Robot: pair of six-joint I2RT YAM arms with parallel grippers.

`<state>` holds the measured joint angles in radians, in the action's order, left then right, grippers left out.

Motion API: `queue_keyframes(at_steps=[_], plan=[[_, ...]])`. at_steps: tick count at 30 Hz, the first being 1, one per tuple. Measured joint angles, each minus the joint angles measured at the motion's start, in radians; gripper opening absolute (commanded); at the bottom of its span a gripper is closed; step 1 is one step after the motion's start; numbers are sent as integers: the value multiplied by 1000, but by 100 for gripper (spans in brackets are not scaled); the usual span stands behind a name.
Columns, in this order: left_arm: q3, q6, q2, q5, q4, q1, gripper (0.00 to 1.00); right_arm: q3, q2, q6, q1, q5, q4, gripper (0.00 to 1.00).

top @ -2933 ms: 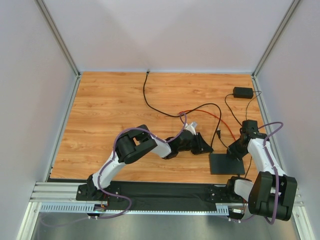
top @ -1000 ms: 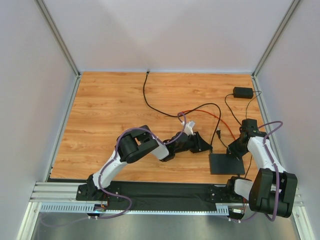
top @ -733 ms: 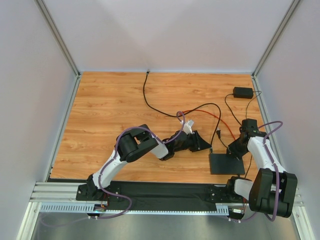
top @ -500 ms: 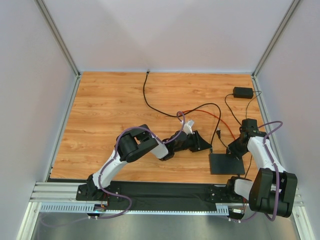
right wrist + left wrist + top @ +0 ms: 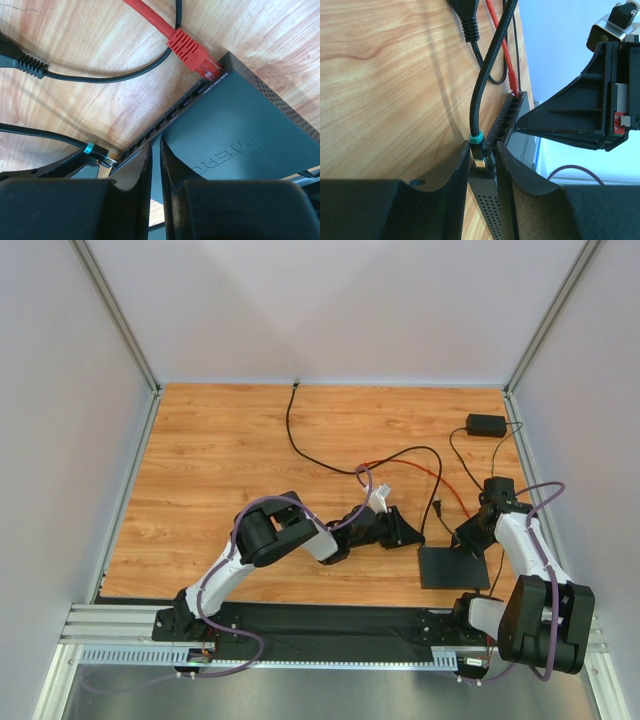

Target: Pull the plug from the switch port

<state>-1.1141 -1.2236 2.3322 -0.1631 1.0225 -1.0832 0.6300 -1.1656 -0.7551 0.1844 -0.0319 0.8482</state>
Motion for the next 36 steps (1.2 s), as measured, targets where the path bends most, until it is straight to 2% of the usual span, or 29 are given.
queue_keyframes(at_steps=[6, 25, 36], plan=[[6, -1, 0, -1, 8, -1, 36, -1, 0, 0, 0, -3, -3, 13], [10, 18, 0, 0, 10, -9, 32, -2, 3, 0, 0, -4, -5, 13], [14, 18, 0, -2, 26, -11, 39, -2, 3, 0, 0, -4, -5, 13]])
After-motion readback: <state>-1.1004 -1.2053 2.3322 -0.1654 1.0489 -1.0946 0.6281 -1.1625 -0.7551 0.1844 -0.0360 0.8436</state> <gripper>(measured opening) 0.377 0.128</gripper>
